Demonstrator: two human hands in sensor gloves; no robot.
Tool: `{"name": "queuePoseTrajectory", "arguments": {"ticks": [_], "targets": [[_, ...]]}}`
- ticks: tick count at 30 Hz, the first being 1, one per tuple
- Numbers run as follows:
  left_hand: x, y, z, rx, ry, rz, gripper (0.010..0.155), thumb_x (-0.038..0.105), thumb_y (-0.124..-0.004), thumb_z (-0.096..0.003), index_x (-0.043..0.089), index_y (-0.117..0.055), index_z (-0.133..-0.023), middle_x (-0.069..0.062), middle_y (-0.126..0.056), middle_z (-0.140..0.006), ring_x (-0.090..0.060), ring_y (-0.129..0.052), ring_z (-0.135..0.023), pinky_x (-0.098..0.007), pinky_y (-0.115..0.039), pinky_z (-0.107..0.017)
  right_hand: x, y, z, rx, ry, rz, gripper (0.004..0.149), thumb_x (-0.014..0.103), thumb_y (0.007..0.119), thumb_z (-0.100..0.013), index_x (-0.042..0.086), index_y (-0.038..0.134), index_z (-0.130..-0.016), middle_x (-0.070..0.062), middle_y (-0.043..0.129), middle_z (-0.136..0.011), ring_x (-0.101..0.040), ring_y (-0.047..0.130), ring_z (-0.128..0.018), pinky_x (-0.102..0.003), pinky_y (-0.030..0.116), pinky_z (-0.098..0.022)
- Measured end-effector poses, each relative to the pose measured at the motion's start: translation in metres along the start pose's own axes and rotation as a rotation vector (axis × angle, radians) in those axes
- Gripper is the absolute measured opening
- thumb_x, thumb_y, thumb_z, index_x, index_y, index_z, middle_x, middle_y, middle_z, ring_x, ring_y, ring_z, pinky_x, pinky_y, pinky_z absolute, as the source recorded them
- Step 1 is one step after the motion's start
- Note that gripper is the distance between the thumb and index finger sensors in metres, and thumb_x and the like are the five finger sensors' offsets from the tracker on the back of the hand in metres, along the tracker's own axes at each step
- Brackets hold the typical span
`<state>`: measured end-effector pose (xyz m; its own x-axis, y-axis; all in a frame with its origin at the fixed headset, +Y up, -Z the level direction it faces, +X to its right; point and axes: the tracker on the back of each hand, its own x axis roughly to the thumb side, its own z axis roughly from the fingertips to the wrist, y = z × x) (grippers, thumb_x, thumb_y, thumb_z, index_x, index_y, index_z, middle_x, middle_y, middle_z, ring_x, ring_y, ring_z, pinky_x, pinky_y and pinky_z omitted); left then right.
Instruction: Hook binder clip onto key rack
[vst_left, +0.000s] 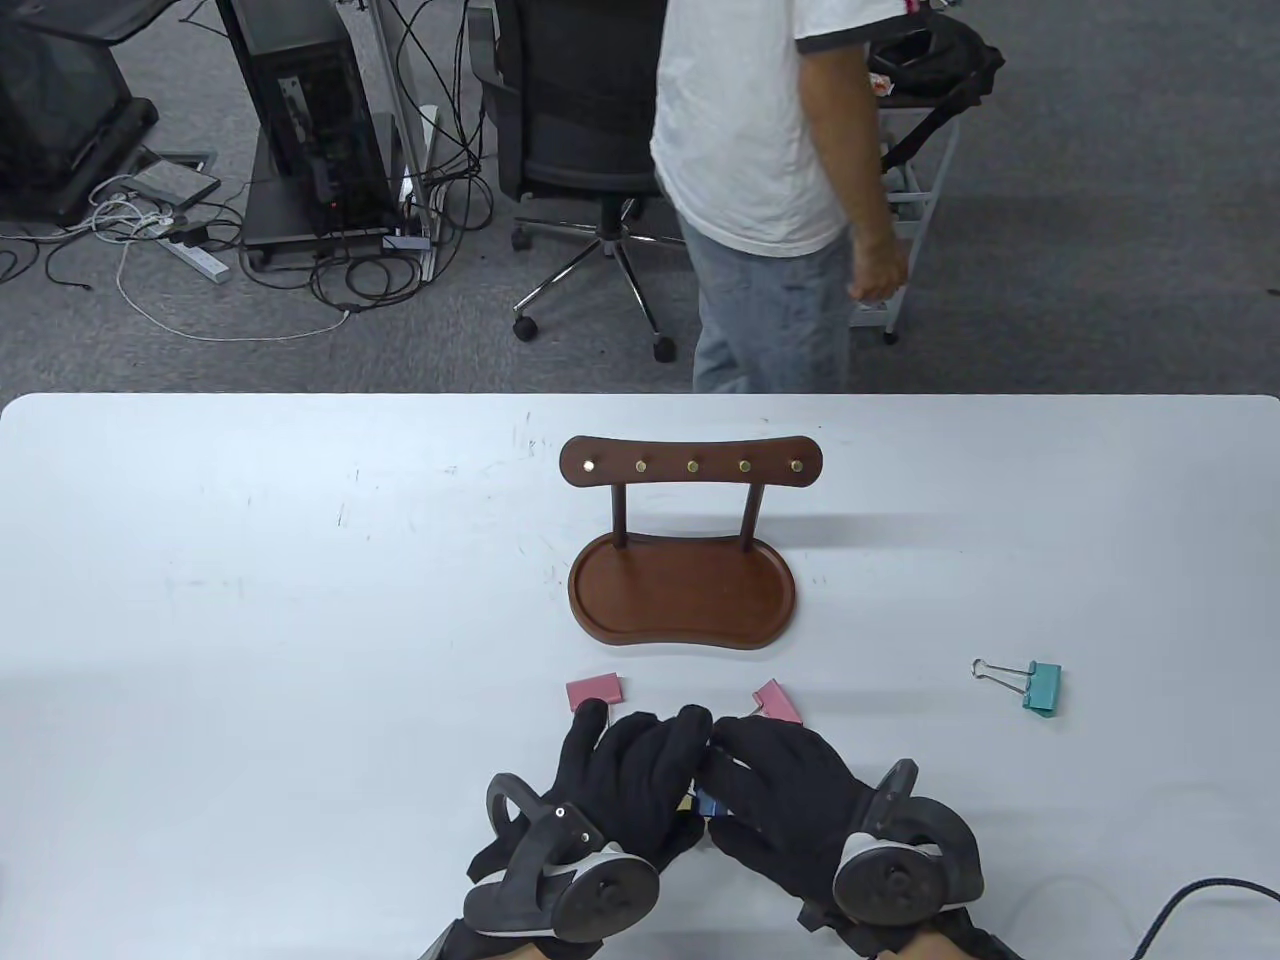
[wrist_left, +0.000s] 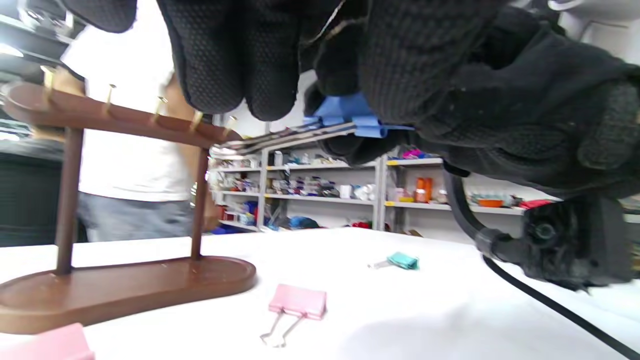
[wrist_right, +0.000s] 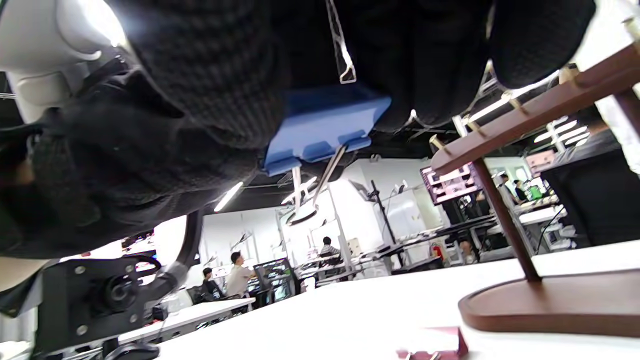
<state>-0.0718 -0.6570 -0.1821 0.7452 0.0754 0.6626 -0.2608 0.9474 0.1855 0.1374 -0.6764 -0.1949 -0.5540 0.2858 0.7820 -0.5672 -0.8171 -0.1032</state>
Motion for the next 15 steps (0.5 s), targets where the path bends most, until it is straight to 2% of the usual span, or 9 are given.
{"name": "queuePoseTrajectory", "arguments": {"ticks": [6,11,15], "targets": [[-0.007,0.003,0.004,0.061,0.137,-0.073,0.086,0.039,-0.086,-0.0536,-0.002,-0.045,-0.117,-0.025,-0.078,-0.107,-0.054,-0.079,-0.096,-0.080,-0.047,-0.069,-0.005,-0.006,-0.005,-0.069,0.062,0.043,0.066,0.041,0.092,-0.043,0.005,0.080,-0.097,-0.032,0.081,-0.097,-0.055,0.083,-0.081,-0.070,0.069,-0.057],[-0.017,0.000,0.005,0.033,0.250,-0.069,0.085,0.042,-0.083,-0.0555,-0.003,-0.046,-0.117,-0.029,-0.073,-0.110,-0.059,-0.073,-0.098,-0.081,-0.045,-0.068,-0.011,-0.009,-0.014,-0.098,0.128,0.056,0.066,0.043,0.093,-0.043,0.005,0.081,-0.095,-0.031,0.083,-0.095,-0.055,0.085,-0.079,-0.070,0.070,-0.056],[-0.022,-0.004,0.003,0.009,0.274,-0.060,0.084,0.043,-0.082,-0.0559,-0.003,-0.048,-0.117,-0.031,-0.070,-0.112,-0.062,-0.069,-0.099,-0.081,-0.044,-0.068,-0.015,-0.014,-0.024,-0.134,0.171,0.080,0.065,0.043,0.092,-0.043,0.004,0.080,-0.094,-0.031,0.082,-0.095,-0.055,0.085,-0.079,-0.070,0.070,-0.056]]}}
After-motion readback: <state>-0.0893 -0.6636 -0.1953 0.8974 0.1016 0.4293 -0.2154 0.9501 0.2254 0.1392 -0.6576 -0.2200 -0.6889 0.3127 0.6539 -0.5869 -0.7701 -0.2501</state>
